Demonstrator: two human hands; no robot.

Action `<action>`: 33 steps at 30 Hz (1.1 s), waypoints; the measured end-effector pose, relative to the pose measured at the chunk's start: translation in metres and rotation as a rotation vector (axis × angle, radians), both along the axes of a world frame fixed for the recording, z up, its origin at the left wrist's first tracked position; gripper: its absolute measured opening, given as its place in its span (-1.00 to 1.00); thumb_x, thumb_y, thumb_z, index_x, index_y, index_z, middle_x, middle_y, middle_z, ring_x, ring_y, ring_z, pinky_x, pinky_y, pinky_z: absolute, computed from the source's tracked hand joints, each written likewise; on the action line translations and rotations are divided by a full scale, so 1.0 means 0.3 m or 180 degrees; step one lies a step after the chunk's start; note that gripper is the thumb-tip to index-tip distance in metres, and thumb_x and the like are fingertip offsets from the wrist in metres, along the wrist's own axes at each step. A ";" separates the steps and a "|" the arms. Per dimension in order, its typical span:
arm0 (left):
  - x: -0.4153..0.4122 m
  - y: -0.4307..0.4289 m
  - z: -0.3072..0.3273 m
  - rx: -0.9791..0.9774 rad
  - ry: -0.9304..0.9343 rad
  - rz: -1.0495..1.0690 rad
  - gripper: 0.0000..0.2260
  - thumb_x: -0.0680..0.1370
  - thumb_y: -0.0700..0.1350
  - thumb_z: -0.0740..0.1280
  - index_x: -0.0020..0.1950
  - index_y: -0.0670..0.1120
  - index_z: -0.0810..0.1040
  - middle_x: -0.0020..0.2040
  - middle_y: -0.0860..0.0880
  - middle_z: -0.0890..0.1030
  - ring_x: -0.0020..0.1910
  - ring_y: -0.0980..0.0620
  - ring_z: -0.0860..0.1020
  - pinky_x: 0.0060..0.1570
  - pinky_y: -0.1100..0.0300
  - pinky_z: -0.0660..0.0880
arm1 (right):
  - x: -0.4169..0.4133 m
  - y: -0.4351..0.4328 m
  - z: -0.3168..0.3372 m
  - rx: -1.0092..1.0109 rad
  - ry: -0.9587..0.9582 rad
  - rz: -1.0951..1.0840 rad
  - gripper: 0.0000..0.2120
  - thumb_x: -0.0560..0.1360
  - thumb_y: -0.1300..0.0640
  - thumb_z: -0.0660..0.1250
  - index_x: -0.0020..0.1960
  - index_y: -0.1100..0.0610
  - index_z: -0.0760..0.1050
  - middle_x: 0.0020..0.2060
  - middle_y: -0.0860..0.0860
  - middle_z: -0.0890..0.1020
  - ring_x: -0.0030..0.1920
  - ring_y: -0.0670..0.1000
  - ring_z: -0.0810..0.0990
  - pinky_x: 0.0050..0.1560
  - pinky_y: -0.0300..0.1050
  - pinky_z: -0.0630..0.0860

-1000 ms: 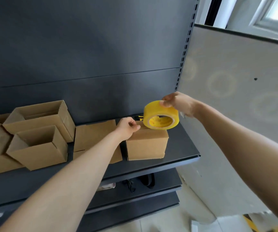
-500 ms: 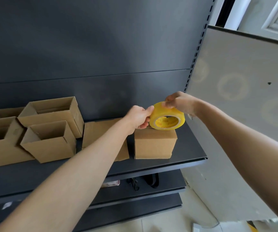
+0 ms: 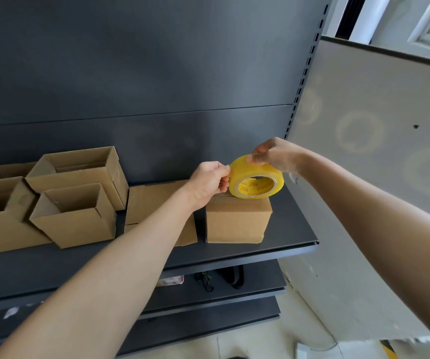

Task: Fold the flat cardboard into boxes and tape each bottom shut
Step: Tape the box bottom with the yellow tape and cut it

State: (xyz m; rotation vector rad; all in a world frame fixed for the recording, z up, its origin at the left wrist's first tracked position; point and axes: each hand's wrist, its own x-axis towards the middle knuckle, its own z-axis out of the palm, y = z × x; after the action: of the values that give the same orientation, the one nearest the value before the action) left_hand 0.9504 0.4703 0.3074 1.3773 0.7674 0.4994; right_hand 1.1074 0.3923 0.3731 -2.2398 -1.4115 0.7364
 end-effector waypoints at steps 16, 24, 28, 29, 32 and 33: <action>0.055 0.007 -0.084 0.0388 0.0771 -0.0085 -0.83 0.57 -0.24 0.23 -0.22 -0.16 0.50 -0.23 -0.08 0.59 -0.17 0.01 0.57 0.11 0.09 0.53 | 0.044 -0.033 -0.028 0.0076 0.0212 0.0038 -0.63 0.47 -0.18 0.33 -0.06 0.14 0.58 -0.08 0.10 0.64 -0.03 0.12 0.63 0.04 0.03 0.55; 0.060 0.027 -0.089 0.0793 0.1261 -0.0067 -0.84 0.58 -0.25 0.13 -0.17 -0.11 0.42 -0.18 -0.04 0.55 0.05 -0.05 0.60 0.20 0.01 0.45 | 0.058 -0.039 -0.002 -0.0473 -0.1306 0.0089 -0.48 0.36 -0.35 0.31 -0.26 0.14 0.47 -0.28 0.06 0.48 -0.22 0.14 0.49 -0.22 -0.09 0.42; 0.042 0.043 -0.096 0.0749 0.1138 -0.0056 -0.85 0.60 -0.25 0.11 -0.12 -0.16 0.42 -0.23 -0.05 0.51 0.02 -0.03 0.61 0.06 0.09 0.50 | 0.088 -0.056 -0.027 -0.0957 -0.1718 0.0171 -0.39 0.35 -0.45 0.22 -0.13 0.13 0.49 -0.14 0.07 0.54 -0.09 0.15 0.52 -0.10 -0.05 0.48; 0.042 0.042 -0.096 0.0684 0.1073 0.0035 -0.86 0.60 -0.27 0.11 -0.11 -0.18 0.42 -0.22 -0.06 0.50 -0.05 0.01 0.62 -0.05 0.16 0.50 | 0.083 -0.048 -0.032 -0.0984 -0.1763 0.0211 -0.43 0.39 -0.43 0.18 -0.16 0.11 0.48 -0.13 0.08 0.54 -0.07 0.16 0.50 -0.09 -0.04 0.47; 0.029 0.036 -0.101 0.0171 0.0613 0.0449 -0.86 0.58 -0.32 0.11 -0.14 -0.20 0.40 -0.16 -0.12 0.46 -0.23 0.08 0.57 -0.22 0.27 0.45 | 0.038 -0.008 -0.025 -0.1089 -0.1919 0.0349 -0.60 0.46 -0.27 0.18 -0.27 0.06 0.39 -0.19 0.06 0.50 -0.08 0.17 0.49 -0.12 -0.07 0.43; 0.020 0.038 -0.106 -0.0020 0.0429 0.0554 -0.85 0.57 -0.34 0.10 -0.16 -0.20 0.39 -0.18 -0.12 0.44 -0.25 0.06 0.56 -0.23 0.25 0.44 | 0.015 0.006 -0.017 -0.1130 -0.1985 0.0391 -0.62 0.46 -0.23 0.21 -0.30 0.07 0.36 -0.23 0.04 0.47 -0.08 0.17 0.49 -0.14 -0.09 0.41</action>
State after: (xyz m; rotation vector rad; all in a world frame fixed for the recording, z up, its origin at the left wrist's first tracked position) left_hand 0.9563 0.4817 0.2755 1.3548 1.0040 0.5431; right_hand 1.1120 0.3941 0.3681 -2.8415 -1.8219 0.3453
